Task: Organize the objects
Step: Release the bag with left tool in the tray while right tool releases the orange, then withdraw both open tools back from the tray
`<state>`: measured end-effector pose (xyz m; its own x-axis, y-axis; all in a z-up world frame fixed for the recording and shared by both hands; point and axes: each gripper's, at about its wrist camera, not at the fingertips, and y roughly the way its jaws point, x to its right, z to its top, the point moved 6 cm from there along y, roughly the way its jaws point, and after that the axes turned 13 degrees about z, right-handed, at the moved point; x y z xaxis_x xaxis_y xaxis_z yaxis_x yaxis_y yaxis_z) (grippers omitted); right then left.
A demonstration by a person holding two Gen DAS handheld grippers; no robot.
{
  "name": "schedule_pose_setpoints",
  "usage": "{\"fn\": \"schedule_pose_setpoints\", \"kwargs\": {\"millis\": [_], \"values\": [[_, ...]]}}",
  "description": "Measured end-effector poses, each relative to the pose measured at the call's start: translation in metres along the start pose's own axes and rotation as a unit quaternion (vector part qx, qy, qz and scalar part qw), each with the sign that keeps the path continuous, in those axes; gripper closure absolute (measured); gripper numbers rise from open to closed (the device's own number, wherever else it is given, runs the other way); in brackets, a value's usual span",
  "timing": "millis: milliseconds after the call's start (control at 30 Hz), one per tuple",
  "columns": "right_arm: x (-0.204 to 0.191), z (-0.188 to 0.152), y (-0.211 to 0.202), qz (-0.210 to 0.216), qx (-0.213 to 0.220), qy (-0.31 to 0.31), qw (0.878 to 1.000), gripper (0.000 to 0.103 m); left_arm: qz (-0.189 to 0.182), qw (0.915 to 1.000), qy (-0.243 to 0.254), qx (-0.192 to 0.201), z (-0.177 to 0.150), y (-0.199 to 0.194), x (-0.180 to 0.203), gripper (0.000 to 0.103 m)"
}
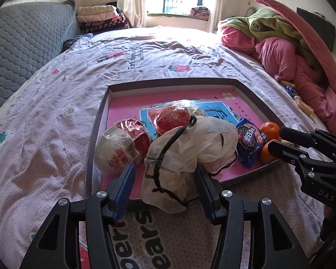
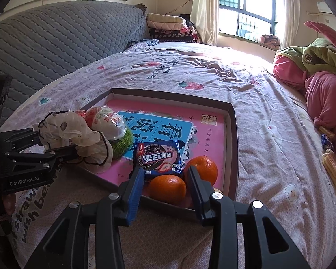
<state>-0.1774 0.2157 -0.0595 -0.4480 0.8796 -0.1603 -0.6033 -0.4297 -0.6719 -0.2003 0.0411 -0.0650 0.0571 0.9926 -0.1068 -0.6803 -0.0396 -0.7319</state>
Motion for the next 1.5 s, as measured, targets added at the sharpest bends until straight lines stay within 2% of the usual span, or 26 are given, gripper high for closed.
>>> {"fn": "schedule_pose_setpoints", "kwargs": {"millis": [300,433,567,667,1100,1500], "values": [[-0.004,0.001,-0.006,0.003,0.006,0.001,1.000,0.063,0.004,0.9999,-0.013,0.000,-0.002,-0.010,-0.002,0.045],[-0.005,0.001,-0.008,0.004,0.008,0.005,1.000,0.056,0.007,0.9998,-0.019,-0.001,-0.002,-0.015,-0.004,0.044],[-0.007,0.002,-0.013,0.003,0.013,0.006,1.000,0.054,0.007,0.9997,-0.025,0.003,-0.001,-0.023,-0.004,0.042],[-0.009,0.003,-0.016,0.002,0.015,0.008,1.000,0.050,0.007,0.9996,-0.028,0.002,-0.001,-0.030,-0.004,0.035],[-0.022,0.011,-0.043,-0.004,0.045,0.021,0.999,0.040,0.004,0.9988,-0.041,0.027,0.004,-0.064,-0.006,0.030],[-0.033,0.022,-0.066,-0.011,0.068,0.032,0.997,0.036,0.011,0.9968,-0.062,0.049,0.013,-0.095,-0.010,0.029]]}}
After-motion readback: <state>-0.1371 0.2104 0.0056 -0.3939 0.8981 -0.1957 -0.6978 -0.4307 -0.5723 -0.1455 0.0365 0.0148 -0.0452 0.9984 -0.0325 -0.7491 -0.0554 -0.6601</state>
